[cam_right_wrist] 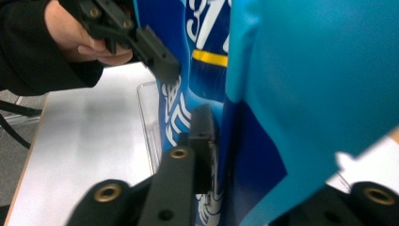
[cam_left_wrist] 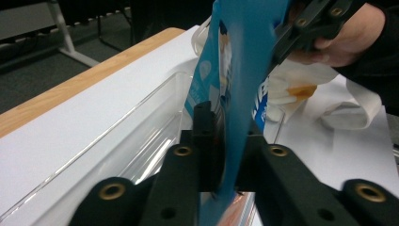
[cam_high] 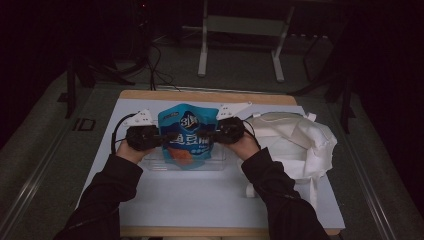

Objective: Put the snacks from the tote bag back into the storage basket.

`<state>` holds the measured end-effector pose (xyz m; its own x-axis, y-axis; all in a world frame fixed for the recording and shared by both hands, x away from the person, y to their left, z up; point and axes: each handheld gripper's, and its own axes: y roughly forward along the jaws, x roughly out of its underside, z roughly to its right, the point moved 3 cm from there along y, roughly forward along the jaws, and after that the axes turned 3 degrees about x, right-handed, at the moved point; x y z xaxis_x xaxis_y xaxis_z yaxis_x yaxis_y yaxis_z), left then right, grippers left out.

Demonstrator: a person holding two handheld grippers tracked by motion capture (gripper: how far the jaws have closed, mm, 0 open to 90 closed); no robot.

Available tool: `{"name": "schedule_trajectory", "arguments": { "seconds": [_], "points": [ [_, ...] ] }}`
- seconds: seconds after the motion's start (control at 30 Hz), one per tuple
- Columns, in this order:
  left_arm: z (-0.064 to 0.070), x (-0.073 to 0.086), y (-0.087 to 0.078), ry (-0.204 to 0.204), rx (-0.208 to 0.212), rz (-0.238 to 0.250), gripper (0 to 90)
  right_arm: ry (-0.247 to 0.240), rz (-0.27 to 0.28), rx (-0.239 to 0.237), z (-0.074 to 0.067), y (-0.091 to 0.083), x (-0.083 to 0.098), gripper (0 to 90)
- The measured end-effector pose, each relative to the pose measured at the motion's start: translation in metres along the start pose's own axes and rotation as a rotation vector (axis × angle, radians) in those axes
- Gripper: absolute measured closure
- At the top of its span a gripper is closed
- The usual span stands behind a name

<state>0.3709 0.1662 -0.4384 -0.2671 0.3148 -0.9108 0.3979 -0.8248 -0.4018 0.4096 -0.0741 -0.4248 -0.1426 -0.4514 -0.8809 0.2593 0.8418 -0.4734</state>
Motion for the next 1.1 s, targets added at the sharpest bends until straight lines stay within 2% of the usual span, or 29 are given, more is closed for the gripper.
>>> {"name": "schedule_trajectory", "arguments": {
  "seconds": [0.07, 0.1, 0.13, 0.17, 0.2, 0.23, 0.27, 0.3, 0.33, 0.37, 0.4, 0.43, 0.47, 0.5, 0.53, 0.57, 0.6, 0.67, 0.77, 0.83, 0.97, 1.1],
  "points": [
    [0.001, 0.002, 0.0, -0.012, -0.018, -0.012, 64.3, -0.007, -0.002, 0.013, 0.0, -0.002, 0.0, 70.3],
    [0.001, 0.002, 0.001, -0.022, -0.05, -0.022, 53.3, 0.0, 0.0, 0.03, 0.001, -0.003, 0.0, 55.8],
    [0.001, 0.002, 0.001, -0.022, -0.05, -0.022, 44.9, 0.0, 0.0, 0.03, 0.001, -0.003, 0.0, 55.8],
    [0.002, 0.002, 0.001, -0.029, -0.069, -0.02, 40.8, -0.003, -0.007, 0.054, 0.001, -0.004, 0.001, 44.4],
    [0.003, 0.002, 0.001, -0.027, -0.064, -0.021, 40.8, -0.003, -0.007, 0.054, 0.001, -0.004, 0.001, 44.4],
    [0.004, 0.002, 0.001, -0.02, -0.075, -0.029, 31.3, 0.005, -0.007, 0.063, 0.001, -0.004, 0.001, 37.6],
    [0.005, 0.002, 0.002, -0.021, -0.084, -0.034, 31.3, 0.005, -0.007, 0.063, 0.001, -0.004, 0.001, 37.6],
    [0.005, 0.002, 0.003, -0.027, -0.082, -0.037, 25.1, 0.009, -0.004, 0.065, 0.002, -0.004, 0.001, 34.3],
    [0.005, 0.002, 0.003, -0.033, -0.078, -0.036, 23.7, 0.014, -0.004, 0.068, 0.002, -0.003, 0.002, 30.2],
    [0.005, 0.002, 0.003, -0.043, -0.072, -0.042, 16.7, 0.026, 0.003, 0.047, 0.003, -0.004, 0.001, 27.7],
    [0.005, 0.002, 0.003, -0.039, -0.037, -0.049, 16.7, 0.026, 0.003, 0.047, 0.003, -0.004, 0.001, 27.7],
    [0.006, 0.002, 0.002, -0.035, -0.033, -0.041, 12.5, 0.03, 0.002, 0.033, 0.002, -0.004, 0.001, 25.0],
    [0.006, 0.003, 0.002, -0.038, -0.06, -0.032, 12.4, 0.018, 0.004, 0.027, 0.002, -0.005, 0.0, 18.8],
    [0.007, 0.003, 0.002, -0.038, -0.058, -0.027, 7.3, 0.016, 0.025, 0.032, 0.001, -0.007, -0.002, 16.2],
    [0.007, 0.003, 0.002, -0.036, -0.048, -0.023, 7.3, 0.016, 0.025, 0.032, 0.001, -0.007, -0.002, 16.2],
    [0.008, 0.003, 0.002, -0.041, -0.054, -0.02, 3.2, 0.019, 0.035, 0.024, 0.0, -0.009, -0.003, 14.1],
    [0.008, 0.002, 0.002, -0.042, -0.062, -0.012, 2.2, 0.003, 0.039, 0.036, -0.001, -0.01, -0.003, 13.8],
    [0.009, 0.001, 0.003, -0.047, -0.094, -0.006, 2.2, 0.007, 0.036, 0.037, -0.002, -0.011, -0.003, 13.8],
    [0.011, 0.0, 0.004, -0.034, -0.116, -0.011, 2.3, 0.005, 0.032, 0.037, -0.003, -0.013, -0.001, 13.9],
    [0.013, 0.001, 0.004, -0.031, -0.149, -0.012, 2.2, 0.008, 0.031, 0.044, -0.003, -0.016, 0.0, 14.0],
    [0.016, 0.002, 0.001, -0.045, -0.168, -0.014, 1.8, 0.015, 0.024, 0.07, -0.004, -0.024, 0.003, 14.1],
    [0.023, 0.003, -0.002, -0.059, -0.167, -0.016, 1.8, 0.013, 0.005, 0.071, -0.005, -0.028, 0.006, 14.1]
  ]
}}
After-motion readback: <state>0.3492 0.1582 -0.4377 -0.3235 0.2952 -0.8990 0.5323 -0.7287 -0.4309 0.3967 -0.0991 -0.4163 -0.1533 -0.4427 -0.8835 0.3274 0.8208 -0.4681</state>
